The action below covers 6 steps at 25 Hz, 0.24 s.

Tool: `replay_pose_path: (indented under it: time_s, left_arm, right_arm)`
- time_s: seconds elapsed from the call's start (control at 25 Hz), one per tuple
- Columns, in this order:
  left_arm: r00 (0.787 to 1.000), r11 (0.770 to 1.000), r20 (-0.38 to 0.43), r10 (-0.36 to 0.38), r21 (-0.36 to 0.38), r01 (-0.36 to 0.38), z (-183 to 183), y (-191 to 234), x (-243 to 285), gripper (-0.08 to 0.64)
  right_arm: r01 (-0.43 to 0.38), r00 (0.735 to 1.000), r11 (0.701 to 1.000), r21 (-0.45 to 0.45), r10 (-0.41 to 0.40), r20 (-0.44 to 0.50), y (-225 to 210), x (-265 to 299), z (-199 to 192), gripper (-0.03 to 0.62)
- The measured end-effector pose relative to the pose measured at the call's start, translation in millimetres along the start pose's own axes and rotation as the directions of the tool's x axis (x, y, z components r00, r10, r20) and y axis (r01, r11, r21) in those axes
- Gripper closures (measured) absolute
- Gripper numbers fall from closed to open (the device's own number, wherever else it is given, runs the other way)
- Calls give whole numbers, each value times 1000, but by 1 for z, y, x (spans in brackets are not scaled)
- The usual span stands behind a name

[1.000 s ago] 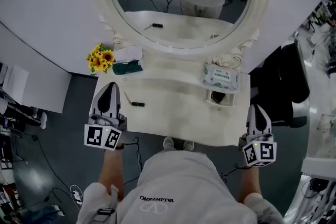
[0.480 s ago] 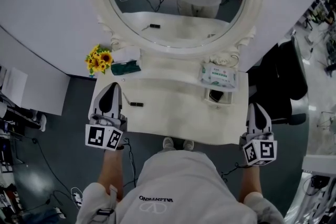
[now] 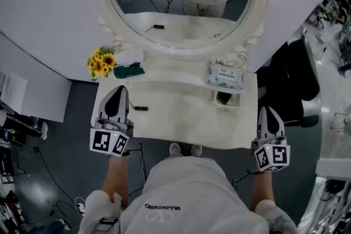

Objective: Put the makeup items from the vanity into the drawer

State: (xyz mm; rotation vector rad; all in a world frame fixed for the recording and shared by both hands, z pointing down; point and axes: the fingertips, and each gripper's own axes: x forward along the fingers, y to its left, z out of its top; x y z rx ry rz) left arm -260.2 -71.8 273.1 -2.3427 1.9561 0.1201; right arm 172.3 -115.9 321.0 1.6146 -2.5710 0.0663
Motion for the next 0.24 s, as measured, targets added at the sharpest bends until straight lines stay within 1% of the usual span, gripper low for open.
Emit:
replay_pose_path:
  time_s: [0.24]
  left_arm:
    - [1000, 1000, -6, -6, -5, 6, -3, -3, 0, 557]
  right_arm:
    - [-12, 1000, 1000, -13, 12, 4, 1, 0, 0, 581]
